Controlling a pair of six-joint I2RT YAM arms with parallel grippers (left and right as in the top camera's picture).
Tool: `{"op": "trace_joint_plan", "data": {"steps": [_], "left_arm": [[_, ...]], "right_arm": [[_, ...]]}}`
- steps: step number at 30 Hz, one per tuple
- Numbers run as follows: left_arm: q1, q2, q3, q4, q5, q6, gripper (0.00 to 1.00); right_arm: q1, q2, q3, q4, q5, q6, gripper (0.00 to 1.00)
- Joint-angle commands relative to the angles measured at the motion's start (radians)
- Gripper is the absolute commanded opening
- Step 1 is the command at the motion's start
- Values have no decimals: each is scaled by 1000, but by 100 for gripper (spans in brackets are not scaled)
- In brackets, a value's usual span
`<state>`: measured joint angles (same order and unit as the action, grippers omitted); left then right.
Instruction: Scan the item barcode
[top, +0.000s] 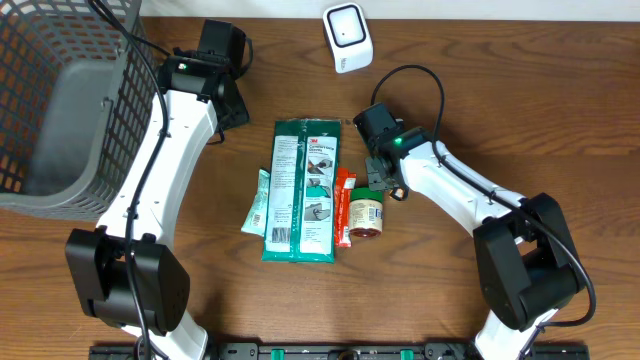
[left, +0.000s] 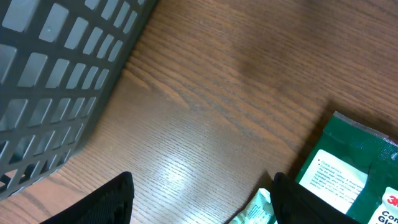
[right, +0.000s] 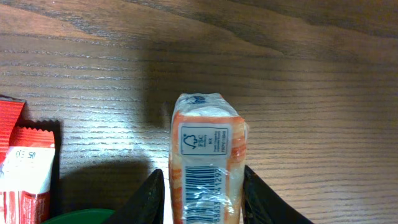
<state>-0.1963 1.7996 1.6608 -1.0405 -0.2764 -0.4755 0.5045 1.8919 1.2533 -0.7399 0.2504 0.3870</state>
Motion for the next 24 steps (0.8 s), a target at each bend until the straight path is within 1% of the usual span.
{"op": "trace_joint_plan", "data": {"steps": [1, 2, 4, 5, 12, 13, 15, 17, 19, 21, 24], "left_arm": [[1, 11, -6, -4, -24, -17, 70], [1, 11, -6, -4, -24, -17, 70], [1, 11, -6, -4, -24, -16, 71], [1, 11, -6, -4, -24, -17, 70], [1, 11, -6, -4, -24, -16, 70], [1, 11, -6, -4, -24, -16, 70], [1, 11, -6, -4, -24, -17, 70], [1, 11, -6, -4, -24, -17, 71], [1, 11, -6, -4, -24, -16, 70], [1, 11, -6, -4, -24, -17, 70], [1, 11, -6, -4, -24, -17, 70]], "right_arm": [[-2, 8, -6, 0, 2, 10, 37], [-2, 8, -6, -1, 2, 10, 36], [-2, 8, -6, -1, -9, 10, 29], [-2, 8, -6, -1, -16, 10, 27], [-10, 8, -6, -5, -19, 10, 31], [-15, 8, -6, -6, -20, 9, 30], [-28, 8, -6, -11, -20, 10, 27], [-40, 8, -6, -13, -24, 10, 27], [-54, 8, -6, -14, -44, 9, 30], [-68, 8, -6, -12, -86, 9, 40], [-84, 8, -6, -12, -129, 9, 41]]}}
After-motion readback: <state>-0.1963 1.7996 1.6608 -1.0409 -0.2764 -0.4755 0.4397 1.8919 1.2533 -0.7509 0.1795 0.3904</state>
